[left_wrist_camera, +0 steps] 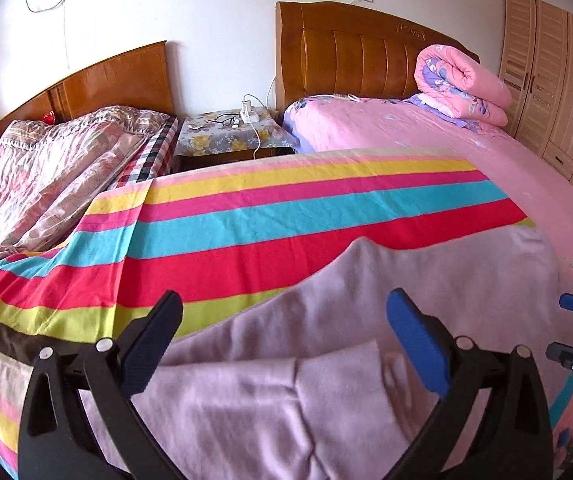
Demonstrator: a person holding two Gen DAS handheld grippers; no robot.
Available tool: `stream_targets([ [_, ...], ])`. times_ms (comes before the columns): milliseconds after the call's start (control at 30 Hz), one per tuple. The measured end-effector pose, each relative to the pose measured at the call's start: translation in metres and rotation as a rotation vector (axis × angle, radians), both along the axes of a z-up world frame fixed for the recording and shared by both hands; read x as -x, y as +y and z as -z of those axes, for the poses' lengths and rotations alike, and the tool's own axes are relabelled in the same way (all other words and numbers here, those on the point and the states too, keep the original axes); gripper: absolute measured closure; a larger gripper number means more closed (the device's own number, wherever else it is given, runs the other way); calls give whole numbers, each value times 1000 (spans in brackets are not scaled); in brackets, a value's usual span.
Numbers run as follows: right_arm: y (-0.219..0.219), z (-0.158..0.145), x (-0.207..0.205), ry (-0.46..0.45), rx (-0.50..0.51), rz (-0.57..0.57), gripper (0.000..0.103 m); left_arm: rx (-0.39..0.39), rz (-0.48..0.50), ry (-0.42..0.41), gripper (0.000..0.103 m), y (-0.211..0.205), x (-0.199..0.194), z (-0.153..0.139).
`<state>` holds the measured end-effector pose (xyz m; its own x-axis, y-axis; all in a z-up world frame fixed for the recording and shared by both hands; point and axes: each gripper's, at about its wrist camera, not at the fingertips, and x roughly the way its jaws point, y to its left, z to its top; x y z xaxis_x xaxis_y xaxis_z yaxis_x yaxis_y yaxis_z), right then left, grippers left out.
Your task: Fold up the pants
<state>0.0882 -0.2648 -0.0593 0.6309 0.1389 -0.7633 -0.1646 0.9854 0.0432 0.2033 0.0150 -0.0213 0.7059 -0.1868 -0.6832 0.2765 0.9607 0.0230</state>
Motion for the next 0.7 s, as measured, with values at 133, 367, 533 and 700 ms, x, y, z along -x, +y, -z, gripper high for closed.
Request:
stream_targets([
  [133,8,31,30,50,51,19,15,-56,-12,17,1,13,39,21],
  [367,-23,19,79,-34,27,133,14,-144,-12,60,1,20,61,65],
  [533,-117,20,106,-48,-355,437,14,-19,-16,90,1,37,59,76],
  [700,-157,28,92,-51,-507,524,21,-26,-15,79,1,37,61,78],
])
